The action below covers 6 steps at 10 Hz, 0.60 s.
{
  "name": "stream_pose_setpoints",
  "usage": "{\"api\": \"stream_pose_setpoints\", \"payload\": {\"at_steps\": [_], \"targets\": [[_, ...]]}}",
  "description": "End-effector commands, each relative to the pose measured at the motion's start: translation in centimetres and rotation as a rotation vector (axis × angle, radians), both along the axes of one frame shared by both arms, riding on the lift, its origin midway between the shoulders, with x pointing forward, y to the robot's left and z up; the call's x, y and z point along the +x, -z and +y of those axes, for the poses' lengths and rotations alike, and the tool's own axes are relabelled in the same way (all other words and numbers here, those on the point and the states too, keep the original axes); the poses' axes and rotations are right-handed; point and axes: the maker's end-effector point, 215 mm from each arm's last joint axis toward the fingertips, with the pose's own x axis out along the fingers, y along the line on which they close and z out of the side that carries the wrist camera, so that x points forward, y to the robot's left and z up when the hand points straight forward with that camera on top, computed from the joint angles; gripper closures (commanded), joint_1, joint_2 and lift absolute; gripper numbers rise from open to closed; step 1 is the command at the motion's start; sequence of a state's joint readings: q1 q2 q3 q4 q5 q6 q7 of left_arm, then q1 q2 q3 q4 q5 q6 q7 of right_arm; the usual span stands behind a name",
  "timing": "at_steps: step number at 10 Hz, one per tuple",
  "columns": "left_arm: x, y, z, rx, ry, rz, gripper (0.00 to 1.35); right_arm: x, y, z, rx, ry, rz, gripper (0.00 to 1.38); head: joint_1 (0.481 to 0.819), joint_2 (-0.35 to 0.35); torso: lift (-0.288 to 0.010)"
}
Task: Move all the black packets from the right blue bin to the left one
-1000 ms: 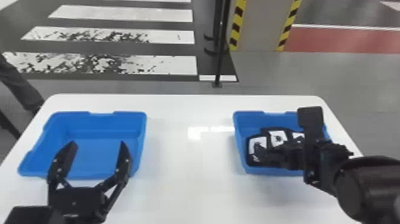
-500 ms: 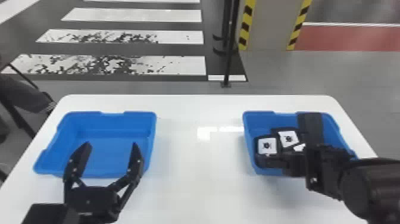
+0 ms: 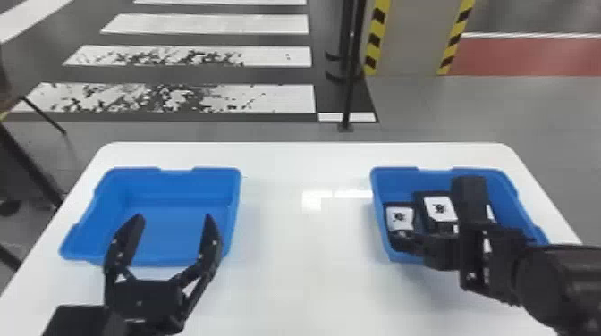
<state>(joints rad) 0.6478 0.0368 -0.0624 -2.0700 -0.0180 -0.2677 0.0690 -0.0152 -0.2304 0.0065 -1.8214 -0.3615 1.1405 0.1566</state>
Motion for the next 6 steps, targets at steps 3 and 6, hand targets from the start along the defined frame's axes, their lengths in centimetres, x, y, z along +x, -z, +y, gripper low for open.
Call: {"api": "stream_pose_setpoints", "payload": {"at_steps": [3,6], "targets": [[-0.1,0.1,0.1,0.000,-0.003,0.000,0.16,-0.7,-0.5,-0.5,0.034,0.022,-0.025,1.13,0.695,-0.001,-0.140],[-0.3,-0.4,0.4,0.003,-0.008,-0.020,0.16,-2.1,-6.1,-2.6,-0.009,0.061,-0.192,1.13,0.695,-0.016,-0.140]]}}
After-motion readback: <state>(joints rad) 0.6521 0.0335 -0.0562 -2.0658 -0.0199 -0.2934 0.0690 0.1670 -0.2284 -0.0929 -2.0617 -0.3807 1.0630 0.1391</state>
